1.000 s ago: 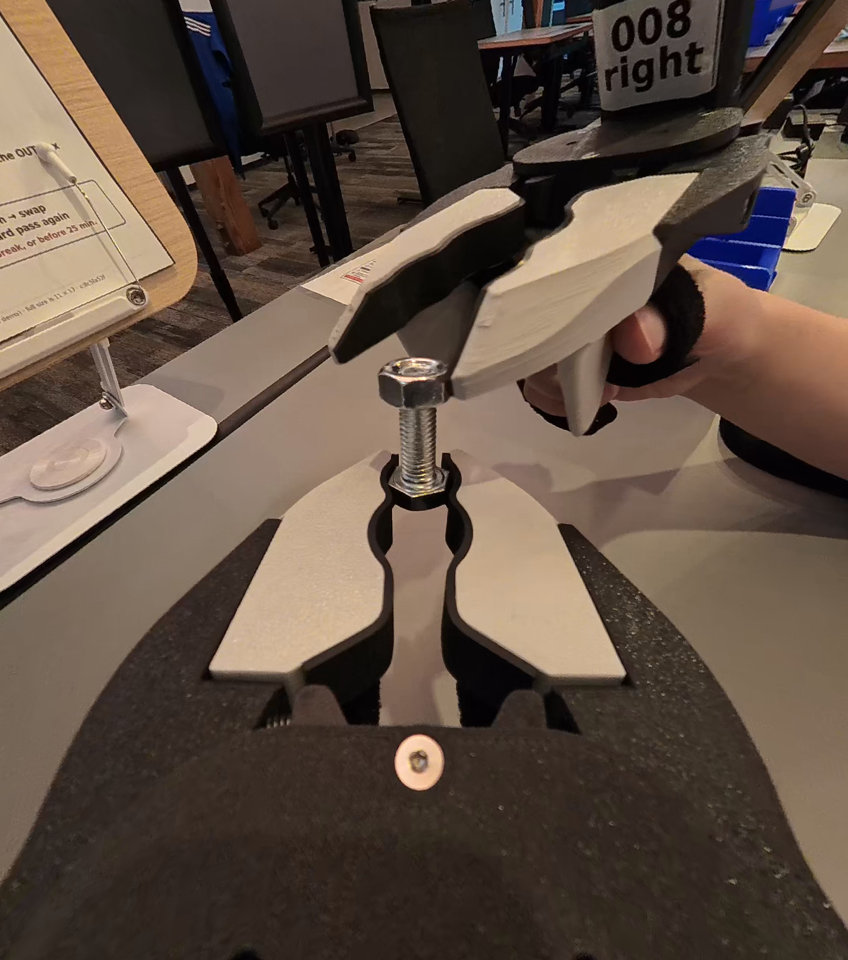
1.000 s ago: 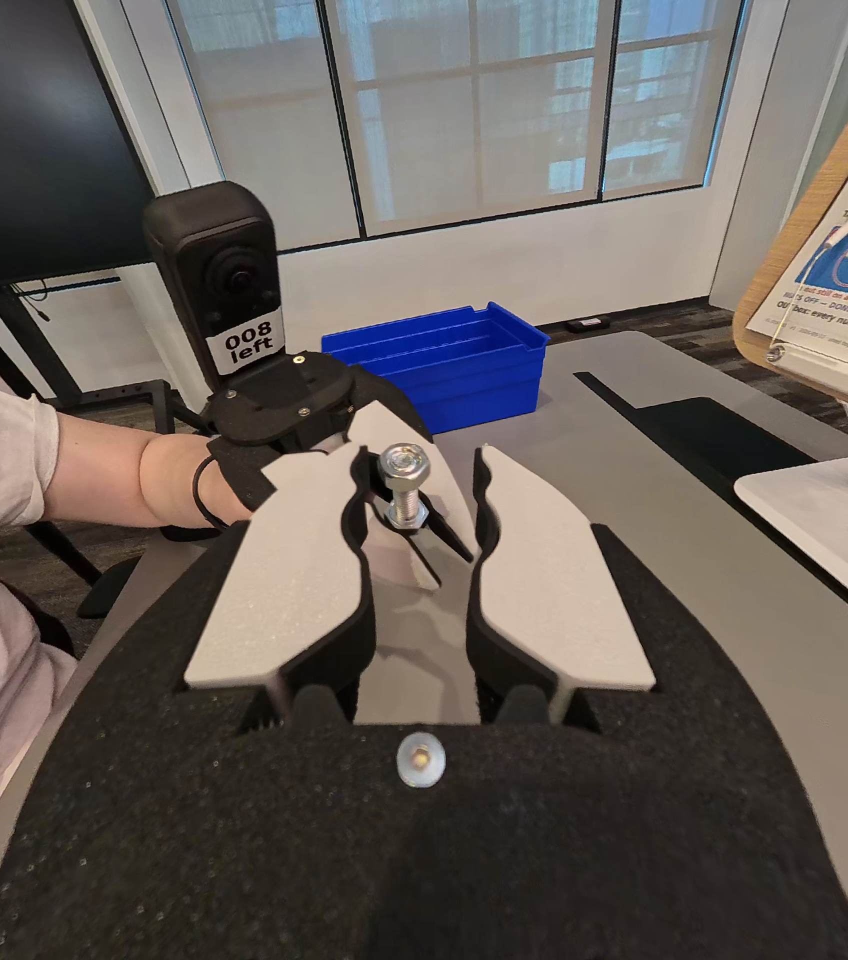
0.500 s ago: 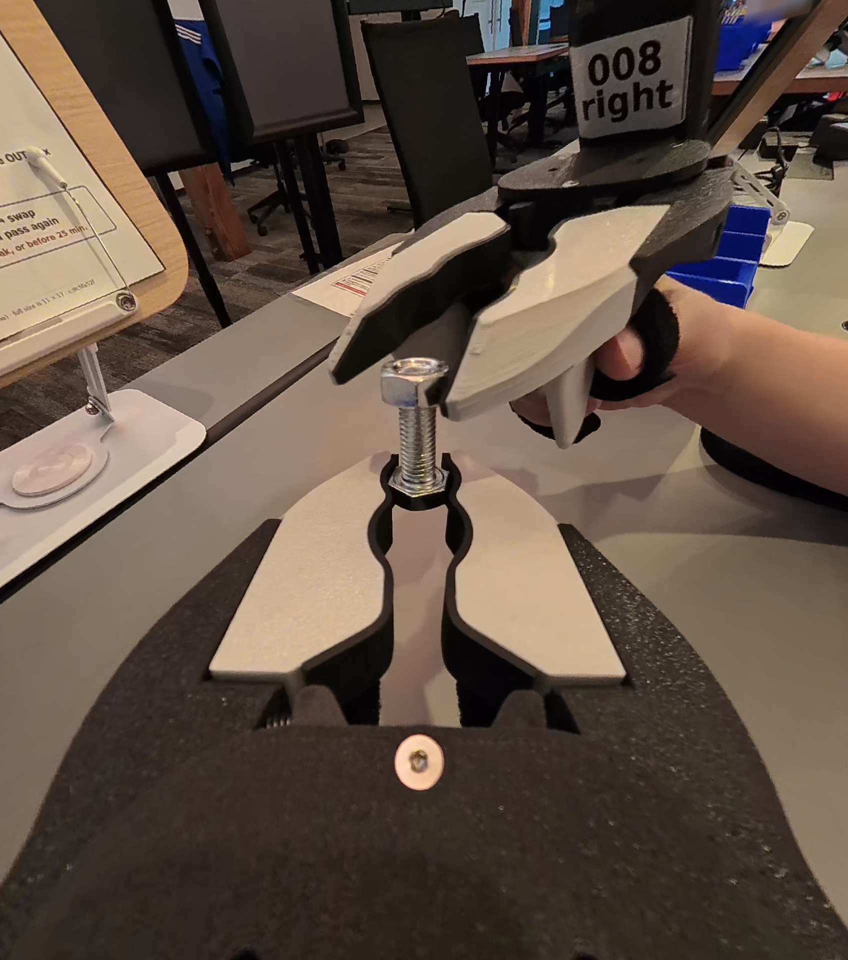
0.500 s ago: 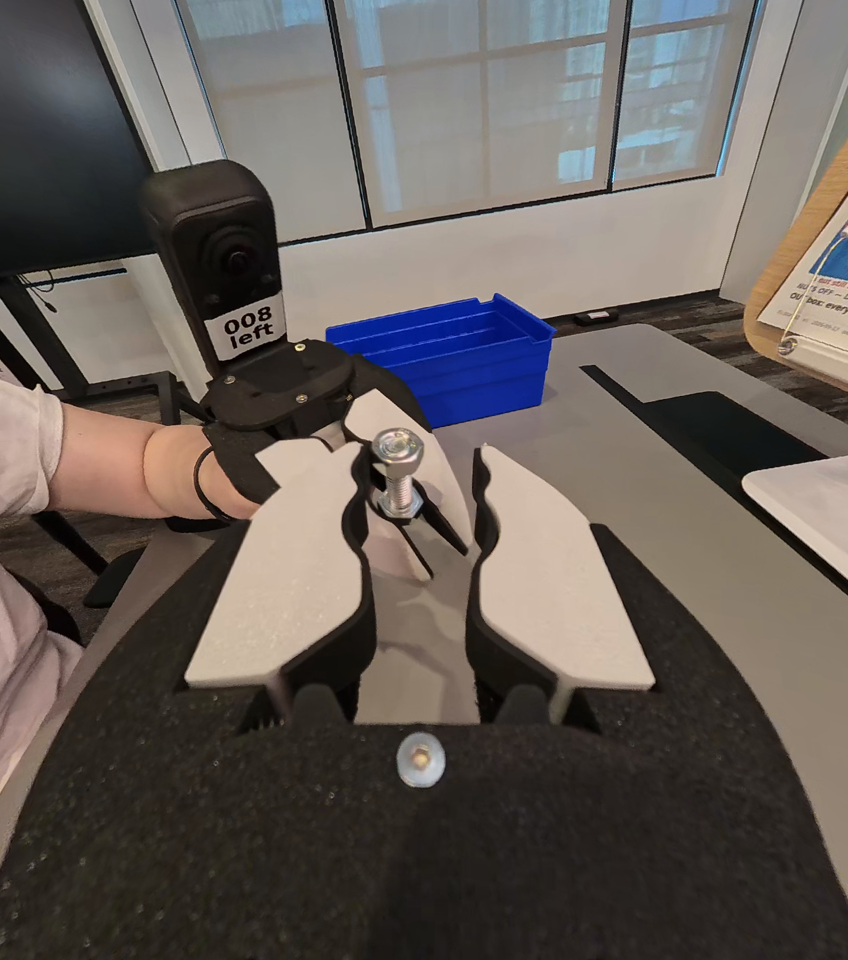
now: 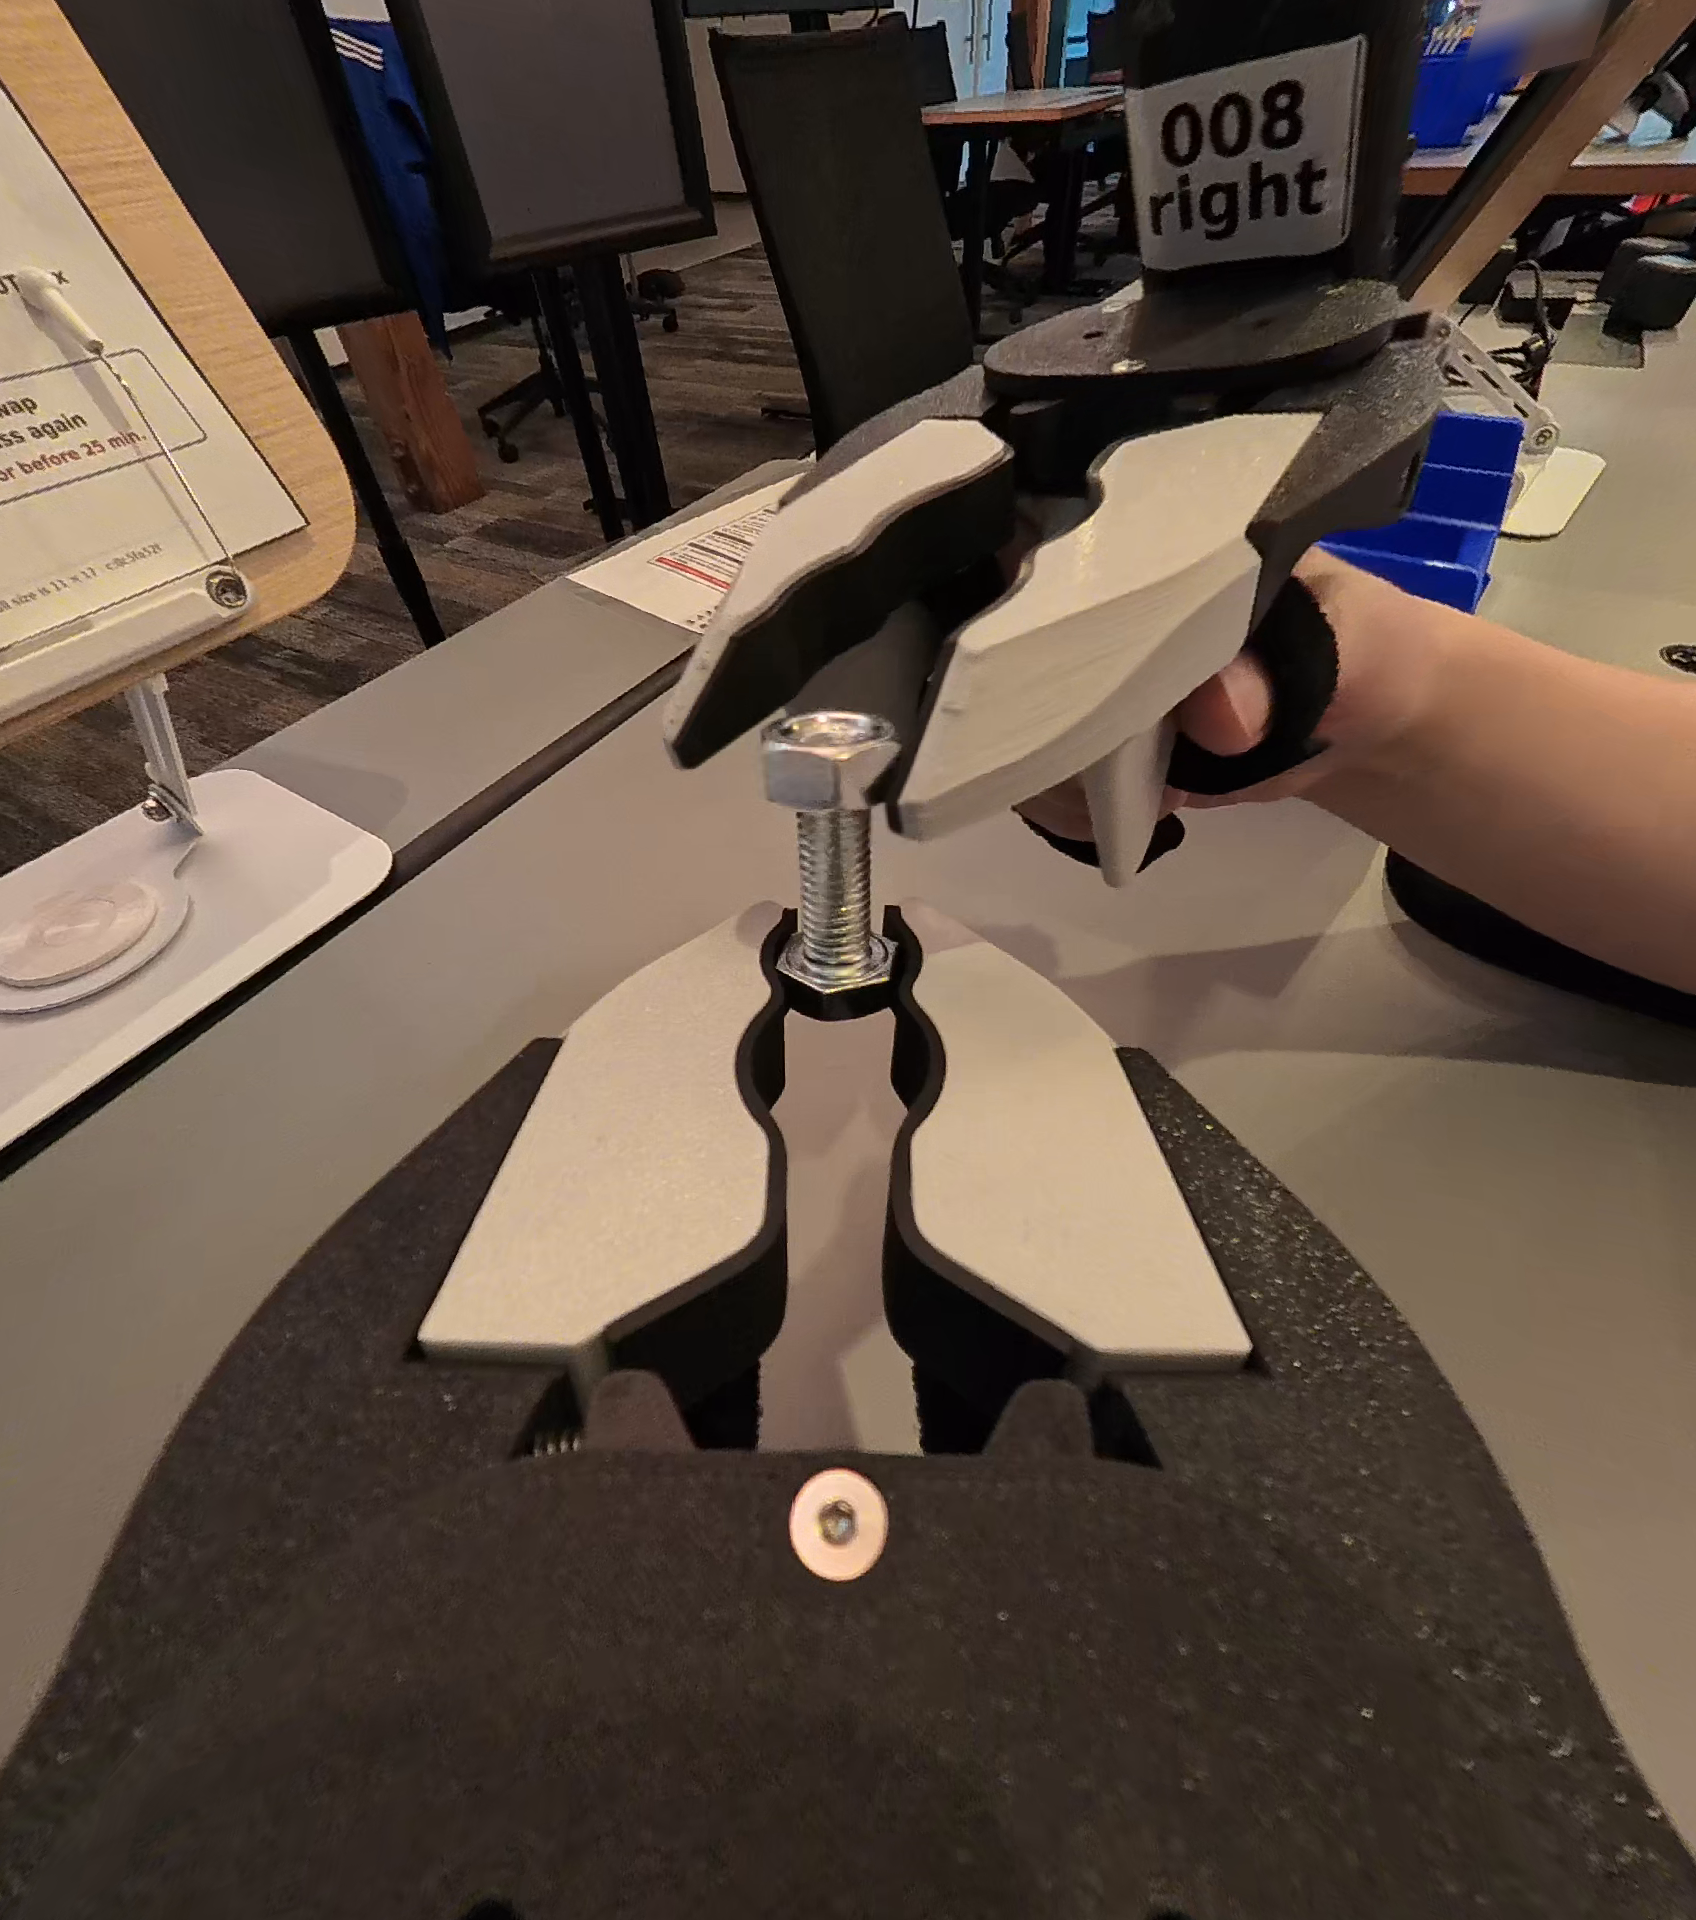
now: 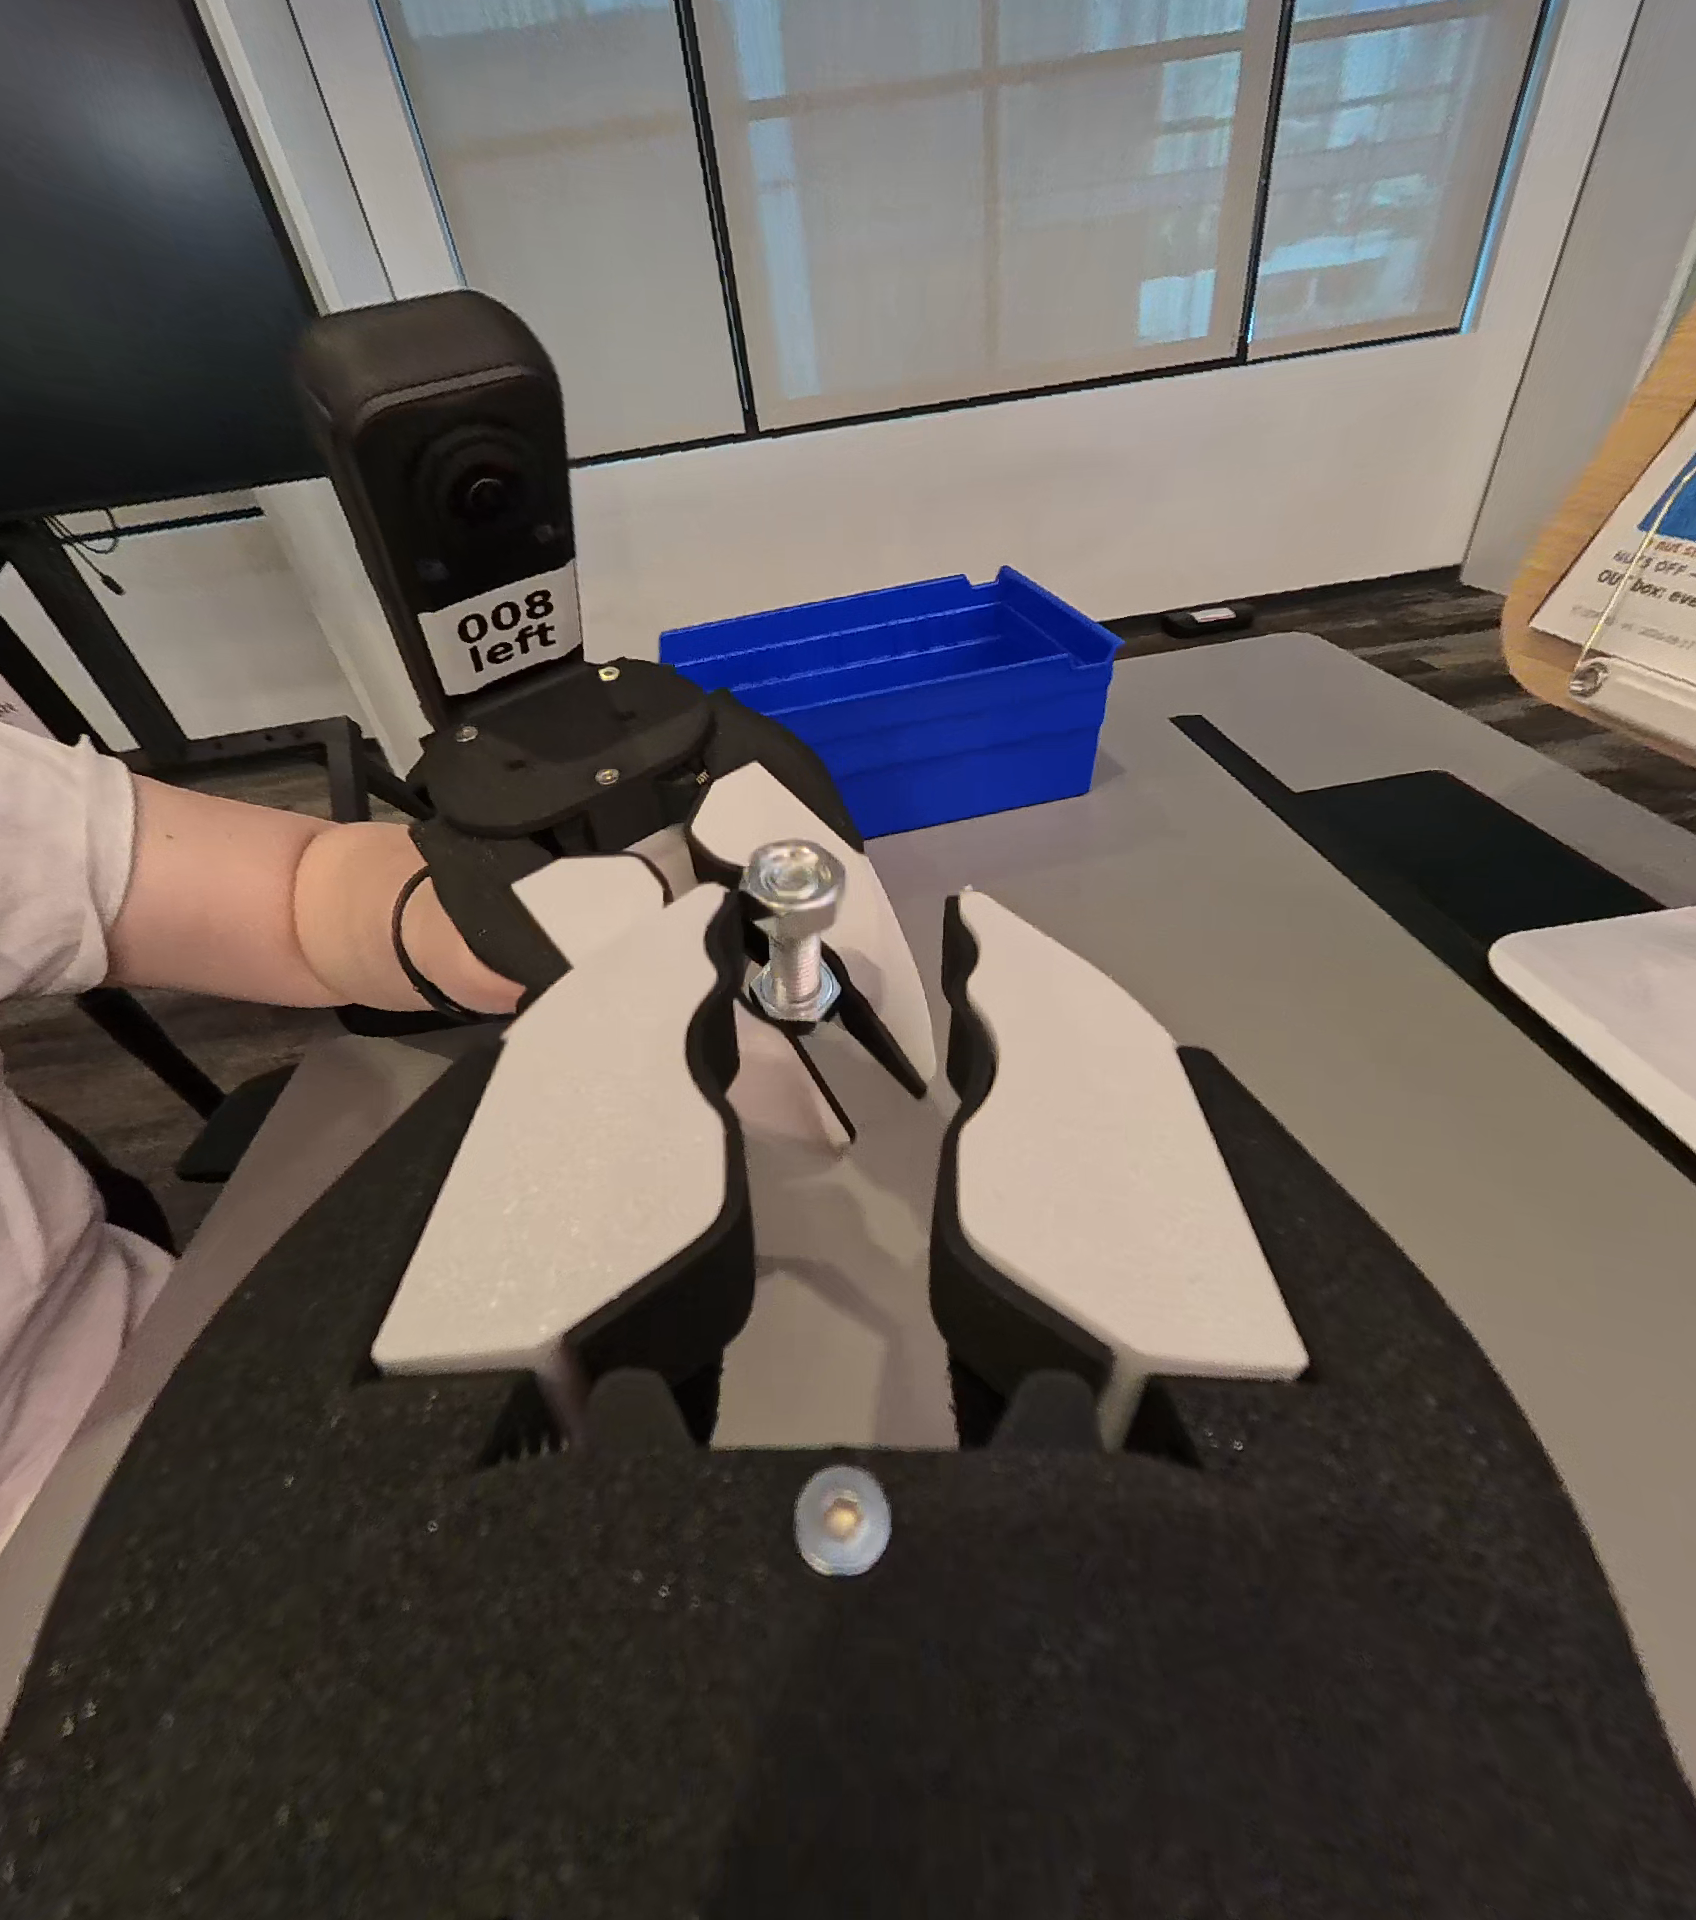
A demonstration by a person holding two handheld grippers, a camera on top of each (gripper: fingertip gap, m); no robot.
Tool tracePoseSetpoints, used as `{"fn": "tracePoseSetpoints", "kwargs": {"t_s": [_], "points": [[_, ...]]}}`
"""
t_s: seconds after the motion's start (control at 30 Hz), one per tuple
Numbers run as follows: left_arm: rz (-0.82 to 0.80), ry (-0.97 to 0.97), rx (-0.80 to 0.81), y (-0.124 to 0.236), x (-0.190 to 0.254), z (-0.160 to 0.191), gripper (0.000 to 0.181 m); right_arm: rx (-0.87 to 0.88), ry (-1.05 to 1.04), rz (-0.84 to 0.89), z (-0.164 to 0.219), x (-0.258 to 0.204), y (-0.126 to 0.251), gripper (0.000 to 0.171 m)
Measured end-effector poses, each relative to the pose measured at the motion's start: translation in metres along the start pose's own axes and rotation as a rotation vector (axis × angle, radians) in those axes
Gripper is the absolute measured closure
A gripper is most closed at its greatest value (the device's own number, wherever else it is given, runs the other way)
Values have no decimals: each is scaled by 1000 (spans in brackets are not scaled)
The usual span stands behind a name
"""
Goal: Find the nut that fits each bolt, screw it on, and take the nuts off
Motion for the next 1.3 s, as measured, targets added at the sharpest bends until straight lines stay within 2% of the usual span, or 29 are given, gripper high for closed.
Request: {"fn": "tracePoseSetpoints", "kwargs": {"t_s": [0.2,0.33,0.5,0.7,0.8,0.93,1.03,1.3], "points": [[9,29,14,1,-6,2,166,-9,-17,12,-2,3,5,136],[17,63,32,1,-13,6,166,-40,63,206,-7,-3,1,132],[-22,127,33,5,-31,11,166,-97,119,284,-8,-14,-10,128],[-108,151,43,15,-56,16,166,-170,119,676,0,-6,-12,127],[-128,129,43,14,-58,20,166,-147,91,789,3,-4,-12,126],[-134,92,22,6,-52,25,166,-165,221,939,5,-6,-15,118],[-146,68,5,0,-49,26,166,-168,297,982,2,-10,-16,118],[-169,76,-12,-6,-51,29,166,-185,305,983,1,-10,-17,117]]}}
Point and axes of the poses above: each gripper's, where its closed fingertips meet, y back along the fingers, z out of its underside, x = y × z across the jaws, the point moved 10 cm from there along y, back along the fingers, and after that the axes turned 4 degrees about -y, right-handed, at the moved point
